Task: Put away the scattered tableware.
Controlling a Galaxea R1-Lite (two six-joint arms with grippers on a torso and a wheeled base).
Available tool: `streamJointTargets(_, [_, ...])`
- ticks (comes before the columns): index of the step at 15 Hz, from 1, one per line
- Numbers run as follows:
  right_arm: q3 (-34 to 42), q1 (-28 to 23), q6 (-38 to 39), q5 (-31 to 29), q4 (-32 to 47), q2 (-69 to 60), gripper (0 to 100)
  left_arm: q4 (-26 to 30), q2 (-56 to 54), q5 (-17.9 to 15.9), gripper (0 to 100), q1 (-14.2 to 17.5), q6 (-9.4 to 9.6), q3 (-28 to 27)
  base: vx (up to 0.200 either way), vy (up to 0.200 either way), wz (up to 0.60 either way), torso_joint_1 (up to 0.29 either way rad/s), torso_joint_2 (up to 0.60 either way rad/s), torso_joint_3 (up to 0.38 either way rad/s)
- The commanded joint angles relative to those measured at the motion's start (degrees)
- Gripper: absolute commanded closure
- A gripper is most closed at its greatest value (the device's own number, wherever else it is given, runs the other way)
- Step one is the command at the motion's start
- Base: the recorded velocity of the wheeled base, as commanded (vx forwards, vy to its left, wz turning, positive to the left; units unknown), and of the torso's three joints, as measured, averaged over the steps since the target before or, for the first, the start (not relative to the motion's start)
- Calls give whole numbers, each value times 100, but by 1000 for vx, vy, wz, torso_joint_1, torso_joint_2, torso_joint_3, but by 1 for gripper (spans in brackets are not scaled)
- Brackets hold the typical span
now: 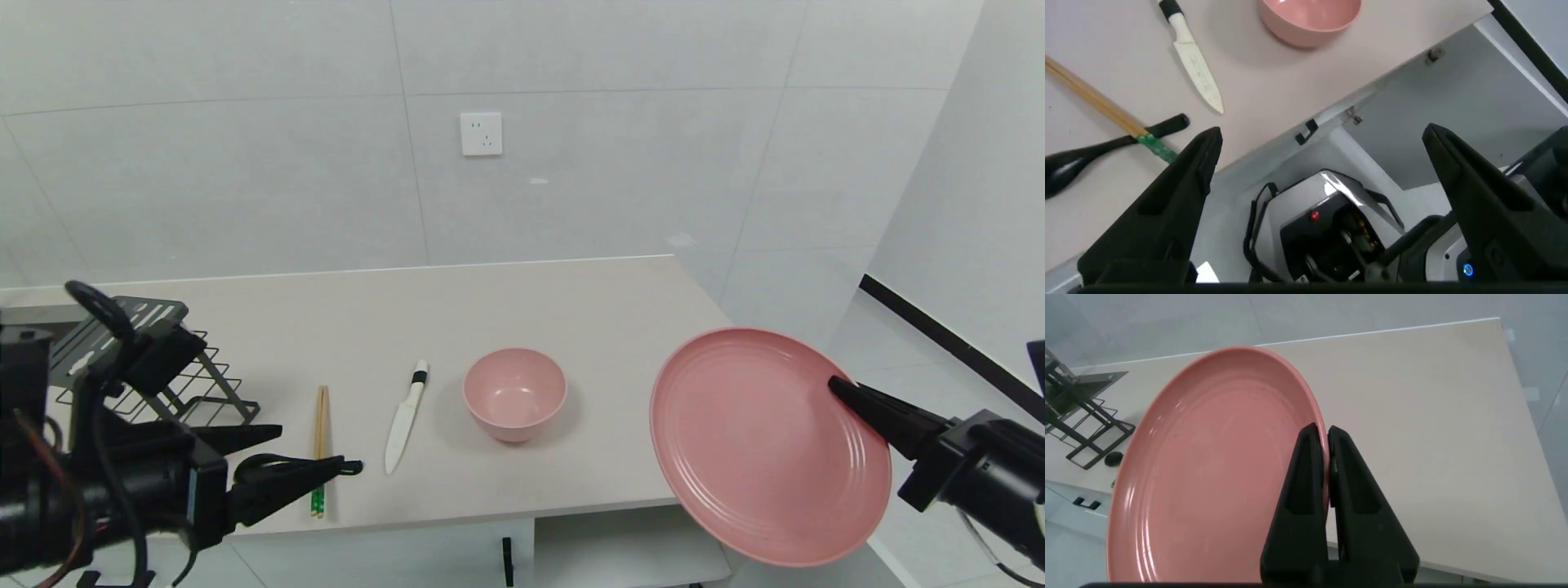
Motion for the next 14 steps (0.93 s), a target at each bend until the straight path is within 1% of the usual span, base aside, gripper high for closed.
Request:
streamJointTargets(1, [5, -14, 5, 2, -11, 4, 100, -430, 955, 3, 0, -14, -74, -386, 0, 0, 0, 0, 0, 0])
streamJointTargets(2, [5, -22, 23, 2, -11, 13, 100, -1116, 1394, 12, 0, -23, -170, -421, 0, 0, 0, 0, 0, 0])
streamJointTargets(3, [5, -22, 23, 2, -11, 13, 100, -1397, 1649, 21, 0, -32, -188, -421, 0, 0, 0, 0, 0, 0])
streamJointTargets(4, [5, -22, 23, 2, -2, 22, 100, -1520, 1895, 73, 0, -67, -188, -465, 0, 0, 0, 0, 0, 0])
streamJointTargets(6, [5, -22, 40, 2, -2, 31, 100, -1476, 2317, 302, 0, -199, -232, -860, 0, 0, 0, 0, 0, 0])
streamJointTargets(9, [5, -22, 31, 2, 7, 48, 100, -1458, 2836, 574, 0, -498, -513, -1467, 0, 0, 0, 0, 0, 0])
streamJointTargets(10, [5, -22, 31, -7, 7, 57, 100, -1458, 2985, 645, 0, -577, -531, -1528, 0, 0, 0, 0, 0, 0])
streamJointTargets(11, [5, -22, 31, -7, 7, 48, 100, -1511, 3178, 821, 0, -682, -557, -1554, 0, 0, 0, 0, 0, 0])
streamJointTargets(14, [5, -93, 40, -7, 7, 40, 100, -1520, 3293, 891, 0, -709, -557, -1554, 0, 0, 0, 0, 0, 0])
